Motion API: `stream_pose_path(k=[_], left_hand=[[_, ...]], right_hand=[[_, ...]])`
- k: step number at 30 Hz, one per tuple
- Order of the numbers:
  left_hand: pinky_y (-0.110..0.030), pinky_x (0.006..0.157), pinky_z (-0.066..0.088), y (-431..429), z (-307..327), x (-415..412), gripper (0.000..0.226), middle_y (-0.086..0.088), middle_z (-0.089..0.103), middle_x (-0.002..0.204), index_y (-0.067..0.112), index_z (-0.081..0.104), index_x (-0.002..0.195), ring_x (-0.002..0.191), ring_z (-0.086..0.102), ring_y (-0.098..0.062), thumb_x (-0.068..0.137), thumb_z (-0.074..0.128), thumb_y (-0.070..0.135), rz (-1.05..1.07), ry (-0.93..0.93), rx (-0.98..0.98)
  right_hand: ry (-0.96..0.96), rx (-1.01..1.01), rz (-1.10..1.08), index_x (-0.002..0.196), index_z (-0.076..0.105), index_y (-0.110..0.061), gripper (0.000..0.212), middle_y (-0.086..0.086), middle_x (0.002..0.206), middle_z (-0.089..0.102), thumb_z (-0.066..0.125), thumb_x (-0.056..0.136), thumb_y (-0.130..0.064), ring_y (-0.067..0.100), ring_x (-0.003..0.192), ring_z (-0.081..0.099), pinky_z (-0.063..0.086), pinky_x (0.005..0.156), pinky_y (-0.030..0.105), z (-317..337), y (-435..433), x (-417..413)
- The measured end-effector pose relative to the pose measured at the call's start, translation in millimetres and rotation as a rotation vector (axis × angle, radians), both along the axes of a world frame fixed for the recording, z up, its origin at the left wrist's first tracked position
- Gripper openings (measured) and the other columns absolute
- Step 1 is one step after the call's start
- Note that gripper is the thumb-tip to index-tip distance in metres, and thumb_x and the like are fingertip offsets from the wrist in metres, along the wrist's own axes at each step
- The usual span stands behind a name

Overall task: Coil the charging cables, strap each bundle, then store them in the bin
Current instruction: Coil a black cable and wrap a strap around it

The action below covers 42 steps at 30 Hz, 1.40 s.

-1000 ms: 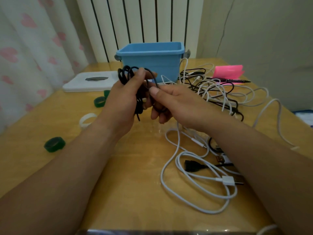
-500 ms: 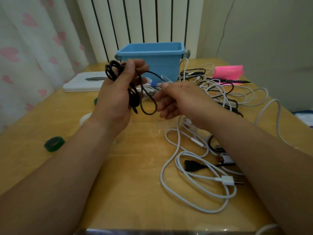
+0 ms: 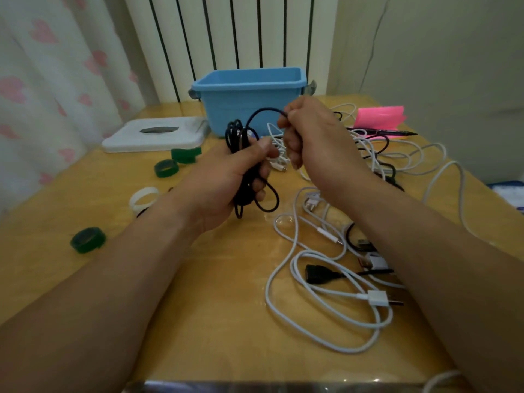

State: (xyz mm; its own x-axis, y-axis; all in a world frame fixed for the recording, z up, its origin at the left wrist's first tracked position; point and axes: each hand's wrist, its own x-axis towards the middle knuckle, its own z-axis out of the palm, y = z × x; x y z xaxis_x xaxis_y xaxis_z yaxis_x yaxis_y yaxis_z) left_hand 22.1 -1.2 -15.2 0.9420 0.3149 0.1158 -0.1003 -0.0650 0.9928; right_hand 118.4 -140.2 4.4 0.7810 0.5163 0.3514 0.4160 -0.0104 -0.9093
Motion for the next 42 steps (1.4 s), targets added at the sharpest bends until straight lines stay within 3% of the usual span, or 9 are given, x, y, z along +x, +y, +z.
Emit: stream_pose_path(k=[4,8,14,19,22,28,32,37,42], left_hand=[[-0.033,0.072,0.051,2,0,2,0.057,-0.007,0.066,0.097,0.013,0.066,0.130,0.088,0.061,-0.022,0.104,0.053,0.063,-0.032,-0.075,-0.090],[-0.042,0.106,0.057,2,-2,3,0.047,-0.012,0.072,0.136,0.008,0.055,0.148,0.128,0.069,-0.026,0.112,0.051,0.039,-0.045,-0.124,-0.122],[-0.053,0.094,0.060,17,-3,9,0.022,-0.015,0.073,0.096,0.011,0.055,0.112,0.101,0.072,-0.035,0.115,0.048,0.031,0.120,-0.270,-0.324],[-0.044,0.085,0.060,13,-3,9,0.022,-0.014,0.069,0.089,0.011,0.054,0.110,0.092,0.073,-0.030,0.115,0.048,0.032,0.124,-0.307,-0.347],[-0.040,0.078,0.060,17,-1,9,0.024,-0.008,0.070,0.079,0.008,0.054,0.108,0.081,0.072,-0.023,0.116,0.045,0.029,0.174,-0.348,-0.345],[-0.042,0.089,0.060,20,-2,9,0.024,-0.011,0.069,0.085,0.009,0.051,0.125,0.095,0.074,-0.028,0.114,0.051,0.030,0.170,-0.327,-0.397],[-0.041,0.086,0.059,12,2,4,0.027,-0.006,0.060,0.081,0.014,0.059,0.100,0.091,0.070,-0.023,0.113,0.052,0.036,0.087,-0.247,-0.450],[-0.033,0.075,0.055,10,12,0,0.050,0.002,0.036,0.061,0.019,0.048,0.077,0.061,0.046,-0.016,0.112,0.045,0.053,0.085,-0.263,-0.584],[-0.040,0.084,0.058,4,13,-2,0.057,-0.004,0.047,0.063,0.019,0.039,0.070,0.082,0.068,-0.023,0.112,0.041,0.058,0.095,-0.226,-0.472]], right_hand=[[-0.156,-0.095,0.103,0.100,0.070,-0.024,0.012,-0.008,0.092,0.070,0.059,0.107,-0.026,0.000,0.080,0.065,0.047,0.069,0.012,-5,3,-10],[-0.312,-0.163,0.147,0.093,0.069,-0.037,0.018,-0.002,0.097,0.060,0.072,0.099,-0.021,-0.008,0.083,0.059,0.043,0.072,0.006,-16,7,-15],[-0.032,-0.178,-0.013,0.100,0.067,-0.023,0.008,-0.001,0.094,0.074,0.063,0.103,-0.029,0.016,0.087,0.073,0.055,0.072,0.034,-9,5,1],[0.112,-0.180,0.196,0.101,0.065,-0.009,0.015,0.006,0.084,0.078,0.058,0.108,-0.020,0.017,0.073,0.078,0.058,0.064,0.030,-18,12,-6],[0.284,-0.128,0.258,0.106,0.068,-0.010,0.031,0.010,0.089,0.080,0.053,0.110,-0.036,0.023,0.080,0.079,0.058,0.067,0.033,-14,13,-7],[0.143,-0.059,0.294,0.092,0.065,-0.013,0.013,0.014,0.090,0.079,0.069,0.103,-0.019,0.023,0.077,0.077,0.058,0.067,0.030,-22,9,-8],[0.096,-0.078,0.213,0.089,0.062,-0.012,0.022,0.012,0.086,0.079,0.080,0.094,-0.022,0.024,0.081,0.078,0.061,0.070,0.034,-24,10,-9],[0.100,-0.300,0.246,0.106,0.070,-0.017,0.039,0.003,0.101,0.078,0.075,0.092,-0.053,0.017,0.093,0.078,0.065,0.080,0.038,-27,12,-9],[0.257,-0.197,0.448,0.108,0.066,-0.012,0.014,0.009,0.089,0.075,0.068,0.103,-0.026,0.020,0.077,0.075,0.060,0.070,0.032,-30,16,-19]])
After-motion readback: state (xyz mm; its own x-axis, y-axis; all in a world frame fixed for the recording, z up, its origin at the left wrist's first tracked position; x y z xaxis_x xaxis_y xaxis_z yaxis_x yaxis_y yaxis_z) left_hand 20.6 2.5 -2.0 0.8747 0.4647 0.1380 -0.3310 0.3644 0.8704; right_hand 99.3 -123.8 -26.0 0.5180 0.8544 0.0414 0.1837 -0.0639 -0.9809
